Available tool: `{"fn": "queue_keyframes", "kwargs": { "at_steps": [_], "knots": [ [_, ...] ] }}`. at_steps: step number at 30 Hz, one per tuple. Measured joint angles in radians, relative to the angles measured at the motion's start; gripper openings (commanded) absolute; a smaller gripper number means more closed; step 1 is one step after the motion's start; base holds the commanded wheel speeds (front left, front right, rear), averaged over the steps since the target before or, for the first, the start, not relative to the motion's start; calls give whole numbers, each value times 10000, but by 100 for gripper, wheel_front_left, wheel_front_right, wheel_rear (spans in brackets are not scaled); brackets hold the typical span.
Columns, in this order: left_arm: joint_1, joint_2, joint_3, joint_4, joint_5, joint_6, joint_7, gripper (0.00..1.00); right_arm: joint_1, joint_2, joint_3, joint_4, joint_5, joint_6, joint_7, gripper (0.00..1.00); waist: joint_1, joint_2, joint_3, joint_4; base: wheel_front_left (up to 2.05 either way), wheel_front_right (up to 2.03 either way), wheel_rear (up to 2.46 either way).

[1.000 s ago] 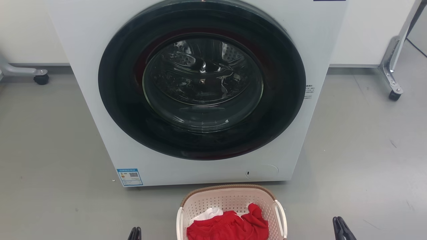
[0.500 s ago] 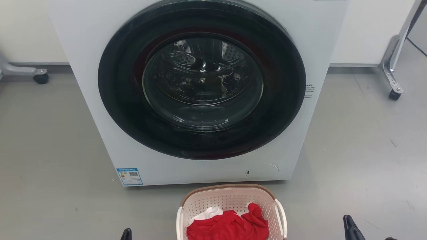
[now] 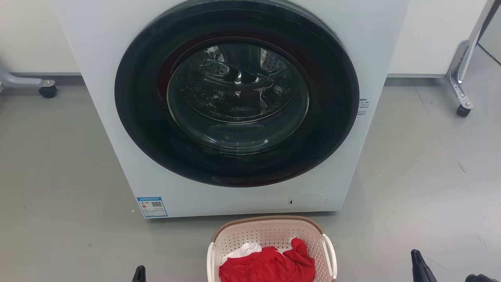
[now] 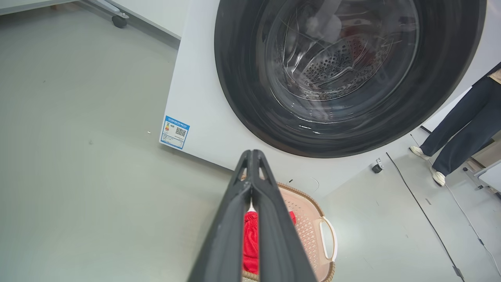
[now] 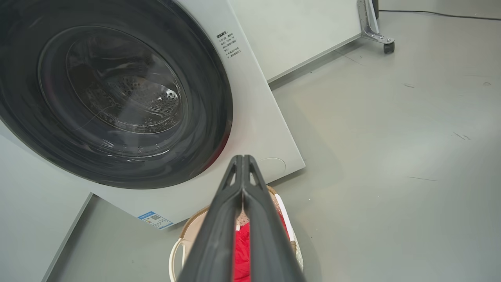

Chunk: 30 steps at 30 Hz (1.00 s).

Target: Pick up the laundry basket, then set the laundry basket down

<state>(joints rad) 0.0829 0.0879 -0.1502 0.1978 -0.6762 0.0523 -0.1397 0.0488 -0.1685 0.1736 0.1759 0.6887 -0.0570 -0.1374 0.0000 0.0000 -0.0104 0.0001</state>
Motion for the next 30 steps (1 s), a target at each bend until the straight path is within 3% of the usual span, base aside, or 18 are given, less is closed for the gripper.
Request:
{"fn": "queue_keyframes", "kwargs": {
  "at_steps": [30],
  "knots": [
    [-656, -190, 1049, 424, -3952, -715, 1131, 0, -546, 548, -1331, 546, 3927, 757, 1114, 0, 0, 0, 52, 0, 0, 0, 0]
  ]
}}
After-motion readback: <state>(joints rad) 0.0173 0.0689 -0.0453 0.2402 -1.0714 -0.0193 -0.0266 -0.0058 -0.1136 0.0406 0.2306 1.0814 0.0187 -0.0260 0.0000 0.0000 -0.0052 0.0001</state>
